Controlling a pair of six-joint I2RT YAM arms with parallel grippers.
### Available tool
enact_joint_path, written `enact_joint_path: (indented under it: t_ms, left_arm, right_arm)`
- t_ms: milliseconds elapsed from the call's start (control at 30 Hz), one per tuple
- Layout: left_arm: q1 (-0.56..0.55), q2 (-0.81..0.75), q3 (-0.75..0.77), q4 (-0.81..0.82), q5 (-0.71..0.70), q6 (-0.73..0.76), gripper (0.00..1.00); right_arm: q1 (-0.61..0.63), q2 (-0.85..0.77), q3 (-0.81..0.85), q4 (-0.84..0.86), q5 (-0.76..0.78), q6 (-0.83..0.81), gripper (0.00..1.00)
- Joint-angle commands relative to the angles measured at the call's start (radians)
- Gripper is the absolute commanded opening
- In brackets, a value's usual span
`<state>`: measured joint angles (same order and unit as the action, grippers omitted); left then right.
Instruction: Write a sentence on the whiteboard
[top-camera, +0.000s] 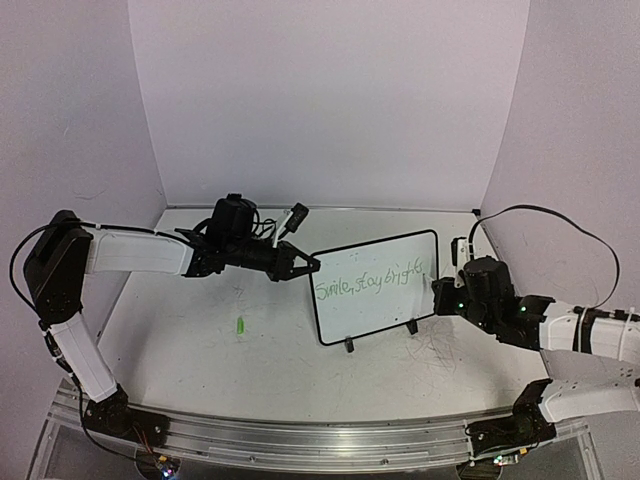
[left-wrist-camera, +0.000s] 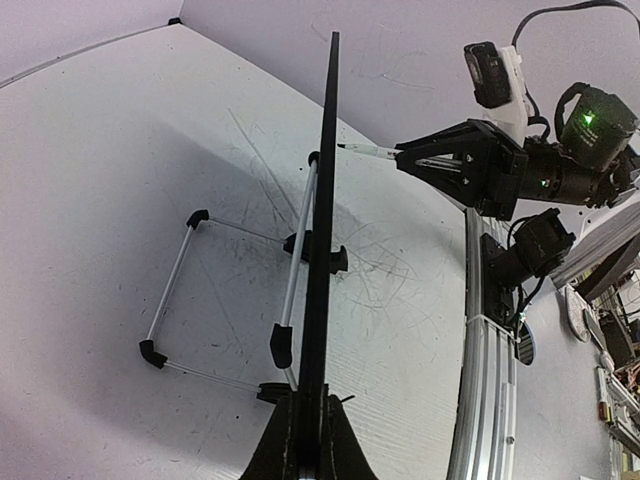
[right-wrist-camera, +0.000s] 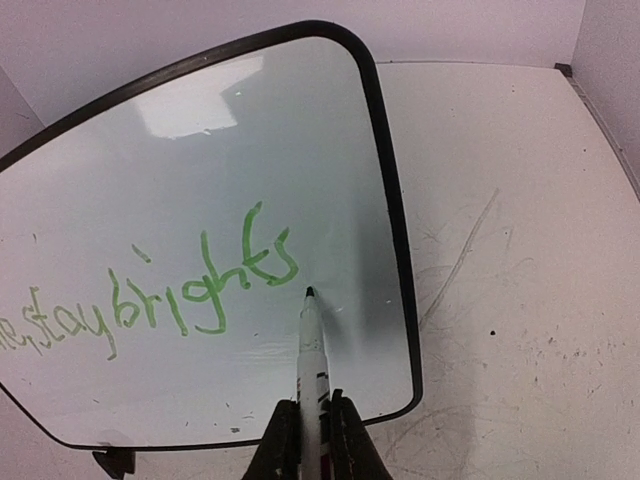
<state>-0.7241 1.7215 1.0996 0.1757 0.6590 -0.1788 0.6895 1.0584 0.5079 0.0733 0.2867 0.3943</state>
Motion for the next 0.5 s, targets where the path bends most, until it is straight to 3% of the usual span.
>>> enact_joint_path:
  t_ms: [0, 467]
  left_arm:
    - [-0.008, -0.027, 0.021, -0.037, -0.012, 0.047, 0.00]
    - [-0.007, -0.026, 0.021, -0.037, -0.012, 0.048, 0.00]
  right_arm:
    - [-0.004, 0.000, 0.013, 0.001, 0.052, -0.005, 0.00]
    - [-0.006, 0.009, 0.023, 0.041, 0.047, -0.019, 0.00]
